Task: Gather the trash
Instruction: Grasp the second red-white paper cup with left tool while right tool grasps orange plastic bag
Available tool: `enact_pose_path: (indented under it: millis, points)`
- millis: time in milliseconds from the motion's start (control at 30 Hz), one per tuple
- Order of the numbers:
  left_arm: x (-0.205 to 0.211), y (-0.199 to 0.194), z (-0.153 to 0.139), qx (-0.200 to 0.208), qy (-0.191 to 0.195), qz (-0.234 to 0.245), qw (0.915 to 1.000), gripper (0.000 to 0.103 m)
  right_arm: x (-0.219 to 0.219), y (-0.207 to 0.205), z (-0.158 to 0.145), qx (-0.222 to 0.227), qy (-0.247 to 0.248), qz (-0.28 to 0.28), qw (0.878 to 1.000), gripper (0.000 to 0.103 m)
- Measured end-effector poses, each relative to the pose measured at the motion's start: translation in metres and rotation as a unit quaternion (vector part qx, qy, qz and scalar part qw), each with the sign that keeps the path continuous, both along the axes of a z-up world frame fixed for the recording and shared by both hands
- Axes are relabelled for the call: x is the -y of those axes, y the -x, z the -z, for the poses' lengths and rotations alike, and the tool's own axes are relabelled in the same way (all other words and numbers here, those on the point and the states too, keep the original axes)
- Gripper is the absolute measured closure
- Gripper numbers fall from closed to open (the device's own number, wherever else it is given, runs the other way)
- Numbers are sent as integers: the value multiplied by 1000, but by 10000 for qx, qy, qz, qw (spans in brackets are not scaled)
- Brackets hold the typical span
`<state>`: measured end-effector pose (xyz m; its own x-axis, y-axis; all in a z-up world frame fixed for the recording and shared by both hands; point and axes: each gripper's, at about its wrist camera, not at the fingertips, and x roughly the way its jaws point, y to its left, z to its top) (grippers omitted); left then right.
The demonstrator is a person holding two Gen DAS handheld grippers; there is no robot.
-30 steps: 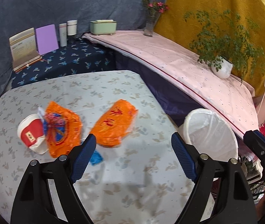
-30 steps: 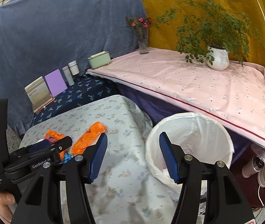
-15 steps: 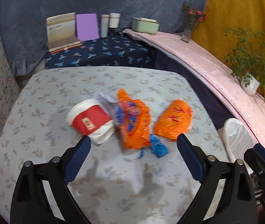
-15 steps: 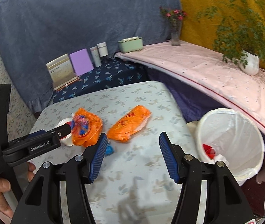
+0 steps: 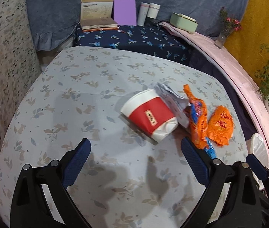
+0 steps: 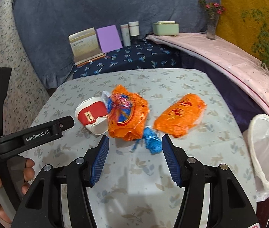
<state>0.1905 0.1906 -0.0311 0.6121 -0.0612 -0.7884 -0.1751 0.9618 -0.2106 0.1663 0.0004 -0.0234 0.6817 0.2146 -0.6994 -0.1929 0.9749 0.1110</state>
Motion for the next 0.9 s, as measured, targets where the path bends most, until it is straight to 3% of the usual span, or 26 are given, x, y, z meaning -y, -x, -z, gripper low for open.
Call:
enact_pose_path:
  millis: [133, 500, 600, 667, 700, 900]
  points:
    - [-11, -9, 6, -144, 21, -172, 9997, 11, -19, -15, 10, -70, 87, -157, 9998, 47]
    - [-15, -40, 29, -561, 554, -302, 9964, 12, -48, -52, 36, -274, 275, -356, 9986, 48]
    - [-10, -50, 35, -658, 675, -296, 9951, 12, -49, -57, 42, -313, 311, -369, 9983, 63]
    - [-7, -58, 40, -726, 732, -313, 9942, 12, -47, -60, 46, -373, 277, -353, 9983, 82]
    - [-6, -61, 42, -758, 755, -327, 9937, 12, -44, -60, 47, -403, 210, -345, 9984, 85]
    - [-1, -75, 53, -889, 933, -259, 9913, 40, -20, -58, 40, -321, -65, -149, 9994, 90]
